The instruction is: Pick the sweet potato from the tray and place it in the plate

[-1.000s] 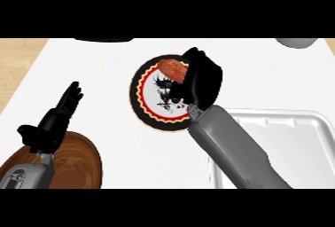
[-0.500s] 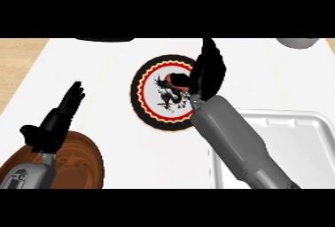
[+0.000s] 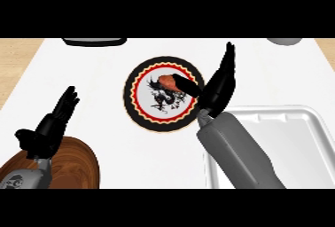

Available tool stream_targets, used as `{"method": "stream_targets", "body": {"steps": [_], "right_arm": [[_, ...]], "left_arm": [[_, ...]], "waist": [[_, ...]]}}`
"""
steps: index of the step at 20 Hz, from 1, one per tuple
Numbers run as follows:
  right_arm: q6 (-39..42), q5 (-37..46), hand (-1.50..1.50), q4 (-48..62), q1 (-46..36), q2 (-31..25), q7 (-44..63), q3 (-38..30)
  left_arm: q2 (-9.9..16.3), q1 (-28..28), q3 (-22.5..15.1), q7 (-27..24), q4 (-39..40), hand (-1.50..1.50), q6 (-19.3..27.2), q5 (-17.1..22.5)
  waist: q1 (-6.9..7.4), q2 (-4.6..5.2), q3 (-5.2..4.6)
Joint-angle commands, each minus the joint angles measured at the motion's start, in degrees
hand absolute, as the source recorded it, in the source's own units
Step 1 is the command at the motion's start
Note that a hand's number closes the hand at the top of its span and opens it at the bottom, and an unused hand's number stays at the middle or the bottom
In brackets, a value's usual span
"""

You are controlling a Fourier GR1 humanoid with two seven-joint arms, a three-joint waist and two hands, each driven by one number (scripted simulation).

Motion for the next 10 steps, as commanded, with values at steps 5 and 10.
{"method": "stream_targets", "body": {"steps": [5, 10], "right_arm": [[-8.39, -7.82, -1.50, -19.29, 21.07, -5.89, -10.10, 6.92], [-11.04, -17.26, -1.50, -23.92, 29.27, -12.81, -19.10, 13.76]], "left_arm": [[-0.59, 6.33, 0.43, -2.93, 0.60, 0.00, -1.65, 0.65], [-0.60, 4.88, 0.83, -0.17, -1.85, 0.00, -0.37, -0.11]], "waist": [[-1.34, -0.04, -0.86], [-0.64, 0.17, -0.81]]}}
